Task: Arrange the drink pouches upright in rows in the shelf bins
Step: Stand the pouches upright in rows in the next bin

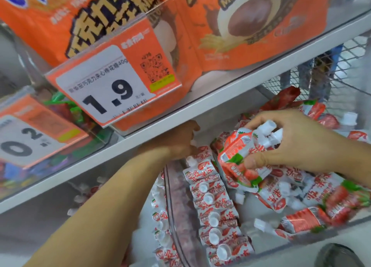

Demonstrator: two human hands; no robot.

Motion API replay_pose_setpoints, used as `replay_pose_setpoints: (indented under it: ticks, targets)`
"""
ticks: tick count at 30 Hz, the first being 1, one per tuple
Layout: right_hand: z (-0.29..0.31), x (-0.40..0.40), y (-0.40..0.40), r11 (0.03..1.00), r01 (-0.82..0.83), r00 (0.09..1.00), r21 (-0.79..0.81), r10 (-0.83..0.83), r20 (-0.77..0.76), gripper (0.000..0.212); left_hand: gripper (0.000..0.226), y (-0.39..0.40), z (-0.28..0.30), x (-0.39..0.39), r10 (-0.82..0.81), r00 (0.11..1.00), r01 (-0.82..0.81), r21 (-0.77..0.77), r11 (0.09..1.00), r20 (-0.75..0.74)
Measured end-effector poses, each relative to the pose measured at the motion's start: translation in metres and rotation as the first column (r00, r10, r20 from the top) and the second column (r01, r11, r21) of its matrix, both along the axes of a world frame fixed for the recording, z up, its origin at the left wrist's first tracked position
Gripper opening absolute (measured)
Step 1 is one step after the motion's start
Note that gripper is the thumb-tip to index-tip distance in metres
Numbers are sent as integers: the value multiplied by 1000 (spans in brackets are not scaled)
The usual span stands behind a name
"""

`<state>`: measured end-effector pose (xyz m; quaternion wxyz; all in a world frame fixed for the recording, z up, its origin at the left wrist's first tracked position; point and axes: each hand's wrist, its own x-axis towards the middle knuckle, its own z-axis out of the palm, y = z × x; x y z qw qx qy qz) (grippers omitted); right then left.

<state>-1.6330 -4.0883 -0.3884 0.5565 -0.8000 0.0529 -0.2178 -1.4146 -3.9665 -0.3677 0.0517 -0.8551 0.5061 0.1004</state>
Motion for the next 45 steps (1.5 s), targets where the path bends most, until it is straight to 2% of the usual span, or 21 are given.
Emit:
replay_pose_setpoints:
  ticks: [2, 5, 10, 12, 15, 17, 19, 21, 23, 25, 26, 29, 35, 38, 39, 42, 45]
  targets:
    - [-4, 2, -2, 1000, 18, 1000, -4, -18, -2, 39, 48, 0, 5, 0, -82, 994, 77, 76, 994, 68]
    - [-9, 4, -3, 990, 130, 991, -54, -131, -32, 44, 24, 3, 12, -5, -185, 982, 179, 115, 977, 44]
    - [-9, 25, 10, 935, 325, 942, -143, -333, -30, 59, 21, 18, 22, -10, -225, 973, 231, 155, 961, -53]
    - [-11, 44, 18, 901, 385, 919, -200, -394, -8, 56, 23, 28, 20, -12, -227, 972, 233, 154, 960, -53]
    - [-17, 82, 29, 843, 429, 900, -326, -431, 69, 39, 31, 41, 15, -17, -187, 982, 190, 109, 976, -37]
    - [-25, 107, 35, 843, 303, 948, -444, -313, 54, 48, 31, 54, 15, -27, -158, 987, 158, 2, 987, -42]
    - [-29, 127, 41, 835, 56, 979, -547, -154, -135, 44, 30, 78, 13, -44, -86, 995, 71, -234, 970, -56]
    - [-30, 139, 42, 815, -104, 949, -569, -89, -301, 41, 37, 109, 8, -67, 42, 997, -70, -483, 873, -69]
    - [-24, 143, 36, 810, -188, 912, -556, -66, -405, 42, 50, 136, -1, -88, 149, 952, -282, -582, 763, -267]
    - [-15, 140, 31, 809, -232, 877, -540, -65, -475, 44, 59, 150, -9, -103, 130, 817, -480, -537, 694, -562]
    - [-12, 138, 30, 808, -220, 871, -546, -89, -483, 46, 60, 153, -12, -109, 102, 764, -514, -507, 692, -637]
    - [-11, 138, 34, 776, -162, 879, -609, -167, -447, 53, 60, 156, -19, -118, 33, 806, -451, -576, 682, -592]
    - [-6, 142, 35, 663, -270, 826, -698, -212, -522, 46, 65, 160, -23, -115, 25, 840, -413, -608, 678, -542]
    - [-8, 148, 43, 620, -295, 815, -727, -234, -530, 42, 78, 163, -28, -114, 62, 862, -398, -595, 698, -503]
    - [-11, 150, 45, 643, -309, 808, -701, -210, -550, 40, 80, 163, -30, -114, 67, 869, -390, -596, 702, -490]
    - [-15, 144, 38, 811, -302, 774, -501, -98, -626, 39, 76, 161, -29, -114, 52, 866, -387, -601, 699, -497]
    - [-16, 132, 28, 892, -215, 816, -397, -60, -575, 36, 72, 158, -30, -115, 61, 868, -390, -602, 697, -493]
